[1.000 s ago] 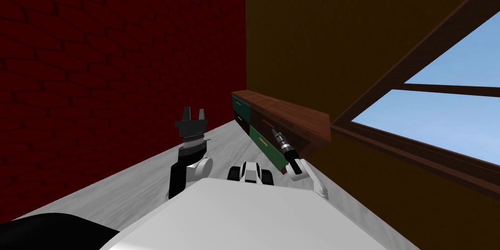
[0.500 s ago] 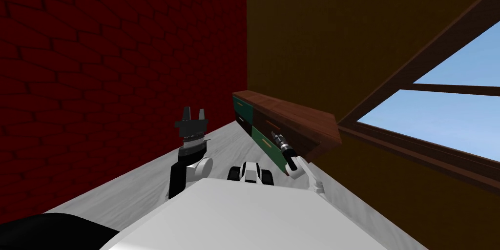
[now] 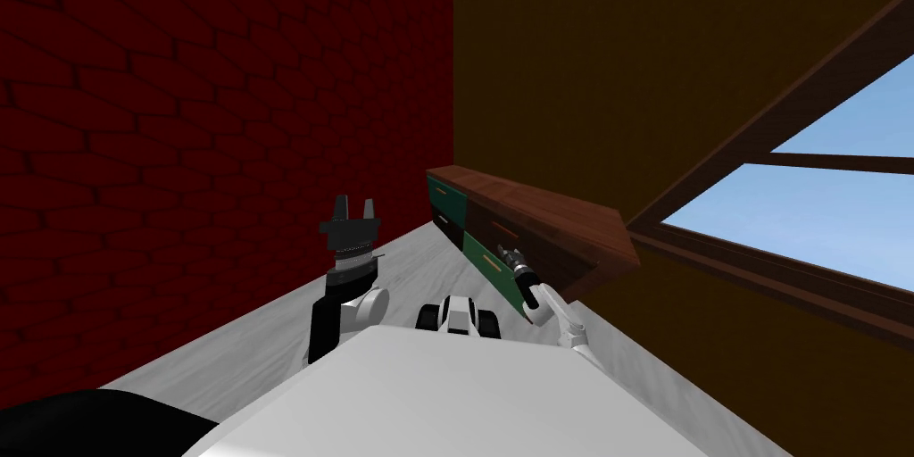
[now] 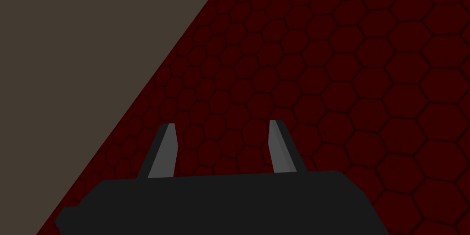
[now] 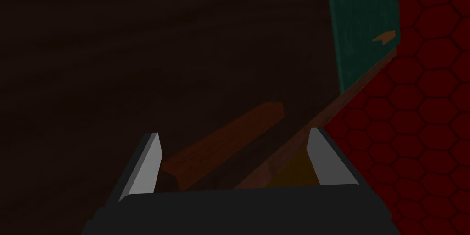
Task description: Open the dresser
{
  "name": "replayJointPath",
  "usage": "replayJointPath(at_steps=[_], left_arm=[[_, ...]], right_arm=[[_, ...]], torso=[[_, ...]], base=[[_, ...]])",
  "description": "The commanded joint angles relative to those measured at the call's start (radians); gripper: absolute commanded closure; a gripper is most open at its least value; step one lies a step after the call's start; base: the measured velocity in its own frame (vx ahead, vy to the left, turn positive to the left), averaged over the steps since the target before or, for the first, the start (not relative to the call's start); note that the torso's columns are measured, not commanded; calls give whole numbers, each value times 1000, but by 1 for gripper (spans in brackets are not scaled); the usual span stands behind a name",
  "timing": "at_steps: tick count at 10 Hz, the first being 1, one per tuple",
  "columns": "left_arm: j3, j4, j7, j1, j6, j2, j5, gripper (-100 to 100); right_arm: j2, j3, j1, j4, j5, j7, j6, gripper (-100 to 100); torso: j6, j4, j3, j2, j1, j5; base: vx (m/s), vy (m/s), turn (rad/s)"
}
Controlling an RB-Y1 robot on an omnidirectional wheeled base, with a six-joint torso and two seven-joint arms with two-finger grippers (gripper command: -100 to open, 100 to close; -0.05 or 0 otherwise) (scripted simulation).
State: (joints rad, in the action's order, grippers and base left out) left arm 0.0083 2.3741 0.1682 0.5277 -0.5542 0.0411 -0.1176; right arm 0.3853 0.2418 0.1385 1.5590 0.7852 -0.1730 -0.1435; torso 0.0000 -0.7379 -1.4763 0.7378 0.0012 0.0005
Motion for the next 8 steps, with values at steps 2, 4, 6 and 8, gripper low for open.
replayJointPath(at_steps=[2, 4, 6, 8], left_arm=[[0, 0, 0, 0, 0, 0, 0, 0], [0, 0, 0, 0, 0, 0, 0, 0], [0, 0, 0, 0, 0, 0, 0, 0], [0, 0, 0, 0, 0, 0, 0, 0]], right_arm=[[40, 37, -57, -98, 89, -28, -81, -100], [59, 53, -83, -148, 130, -41, -115, -100], [76, 68, -110, -198, 176, -54, -150, -100], [94, 83, -135, -265, 217, -66, -181, -100]], torso=[[0, 0, 1, 1, -2, 0], [0, 0, 0, 1, -2, -1], [0, 0, 0, 0, -2, 0], [0, 0, 1, 1, -2, -1]], base=[[20, 112, -30], [37, 120, -28], [24, 120, -32], [13, 107, -29]])
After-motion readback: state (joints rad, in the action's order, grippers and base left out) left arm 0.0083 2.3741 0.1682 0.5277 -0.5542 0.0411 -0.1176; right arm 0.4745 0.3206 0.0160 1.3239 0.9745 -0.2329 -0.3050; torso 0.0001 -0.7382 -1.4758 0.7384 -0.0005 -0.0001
